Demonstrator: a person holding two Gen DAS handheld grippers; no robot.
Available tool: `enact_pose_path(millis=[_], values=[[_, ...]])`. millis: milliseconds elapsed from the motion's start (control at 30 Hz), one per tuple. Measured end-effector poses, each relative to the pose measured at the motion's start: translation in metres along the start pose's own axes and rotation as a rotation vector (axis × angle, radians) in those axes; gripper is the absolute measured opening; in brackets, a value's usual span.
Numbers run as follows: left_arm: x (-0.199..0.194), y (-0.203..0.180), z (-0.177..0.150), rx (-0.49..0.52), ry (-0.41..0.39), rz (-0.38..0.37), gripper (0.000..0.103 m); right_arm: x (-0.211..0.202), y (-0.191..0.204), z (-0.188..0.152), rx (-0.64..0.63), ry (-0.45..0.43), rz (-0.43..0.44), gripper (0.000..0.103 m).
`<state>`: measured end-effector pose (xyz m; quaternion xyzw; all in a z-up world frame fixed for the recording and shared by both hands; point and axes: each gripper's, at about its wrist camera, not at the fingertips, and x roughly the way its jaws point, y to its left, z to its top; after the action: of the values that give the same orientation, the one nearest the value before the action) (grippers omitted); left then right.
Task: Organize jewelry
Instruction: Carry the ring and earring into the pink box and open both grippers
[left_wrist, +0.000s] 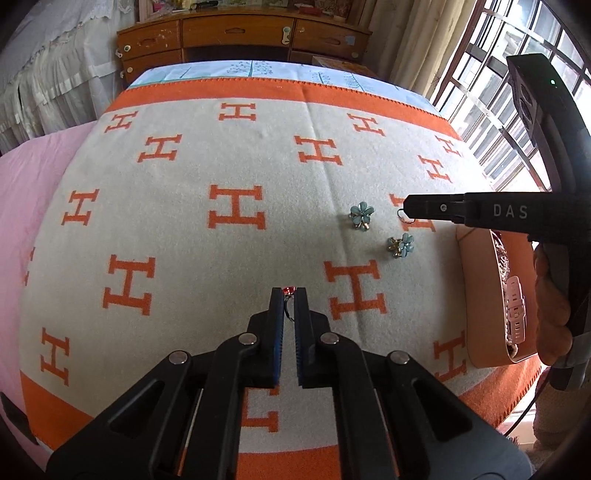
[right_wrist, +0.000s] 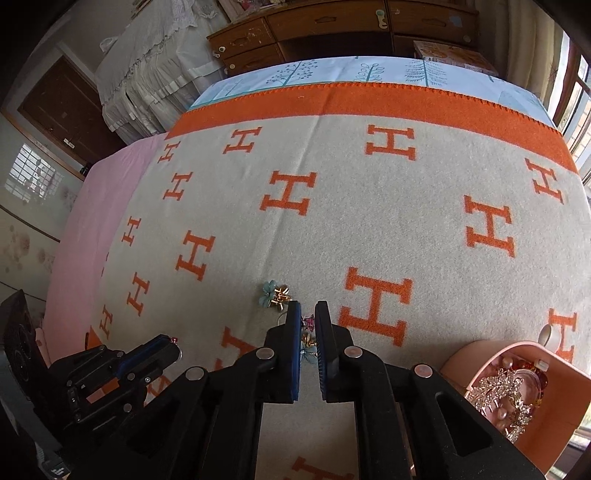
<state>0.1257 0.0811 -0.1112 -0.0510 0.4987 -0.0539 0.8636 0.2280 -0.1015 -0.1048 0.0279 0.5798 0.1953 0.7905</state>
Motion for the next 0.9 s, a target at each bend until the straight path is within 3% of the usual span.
enact_pose_path(millis=[233, 467, 700, 900], values=[[-0.042, -0.027, 0.005, 0.077, -0.100, -0.032, 0.003, -0.075, -0.011, -0.032, 0.056, -0.155, 0.074, 0.008], [-0.080, -0.073, 0.030, 0.124, -0.114, -0.233, 0.003, -0.167, -0.052, -0.072, 0.145, -0.332, 0.072, 0.008], [-0.080, -0.138, 0.062, 0.153, -0.018, -0.429, 0.003, -0.220, -0.095, -0.112, 0.231, -0.408, 0.055, 0.008], [-0.045, -0.183, 0.068, 0.160, 0.083, -0.445, 0.003, -0.210, -0.129, -0.141, 0.298, -0.363, 0.000, 0.008]])
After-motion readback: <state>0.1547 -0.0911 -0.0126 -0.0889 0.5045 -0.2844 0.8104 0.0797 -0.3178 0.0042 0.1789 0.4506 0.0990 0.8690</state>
